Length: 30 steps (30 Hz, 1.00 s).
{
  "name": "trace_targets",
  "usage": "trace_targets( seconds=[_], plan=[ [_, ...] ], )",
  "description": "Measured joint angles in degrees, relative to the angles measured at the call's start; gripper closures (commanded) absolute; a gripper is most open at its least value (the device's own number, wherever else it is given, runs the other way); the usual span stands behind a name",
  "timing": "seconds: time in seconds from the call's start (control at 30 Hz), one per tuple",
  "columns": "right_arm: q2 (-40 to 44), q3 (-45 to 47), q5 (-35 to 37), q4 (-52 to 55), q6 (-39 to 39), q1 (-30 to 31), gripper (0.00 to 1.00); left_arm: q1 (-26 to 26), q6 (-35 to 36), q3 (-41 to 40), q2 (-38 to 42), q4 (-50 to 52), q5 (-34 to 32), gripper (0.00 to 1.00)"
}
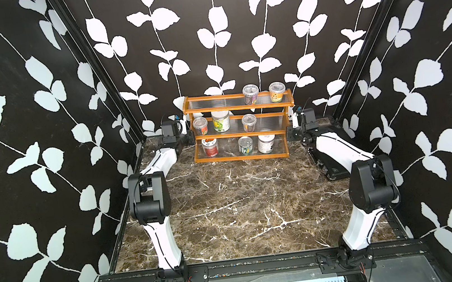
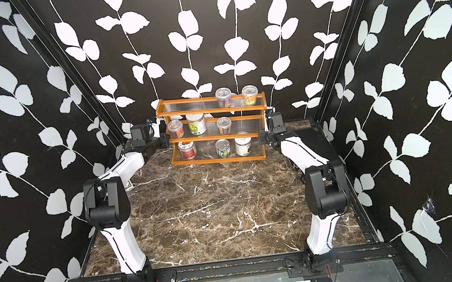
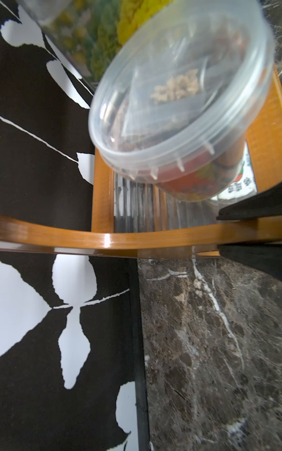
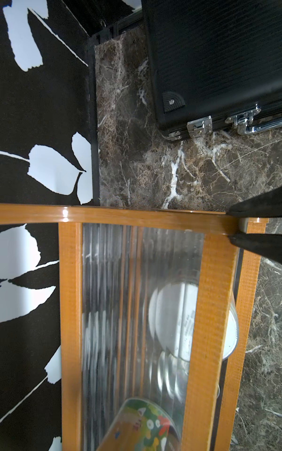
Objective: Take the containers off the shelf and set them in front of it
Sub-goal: Move the shelf to the center of the board.
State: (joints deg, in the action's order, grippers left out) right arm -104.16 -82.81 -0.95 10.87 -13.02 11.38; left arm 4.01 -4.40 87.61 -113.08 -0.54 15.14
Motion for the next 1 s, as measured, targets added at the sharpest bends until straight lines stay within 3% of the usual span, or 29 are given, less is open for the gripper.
trace_targets(
  seconds=[0.47,1.0],
  plan=[
    [9.62,11.19,-3.37,-0.83,3.17,-0.33,0.90,0.87,0.07,-13.90,11.39,-1.09,-2.80,1.00],
    [28.13,28.70,-6.99,0.52,5.70,-4.17,0.87,6.64,-2.95,-33.42,30.40,-0.92,-7.58,1.00]
  ],
)
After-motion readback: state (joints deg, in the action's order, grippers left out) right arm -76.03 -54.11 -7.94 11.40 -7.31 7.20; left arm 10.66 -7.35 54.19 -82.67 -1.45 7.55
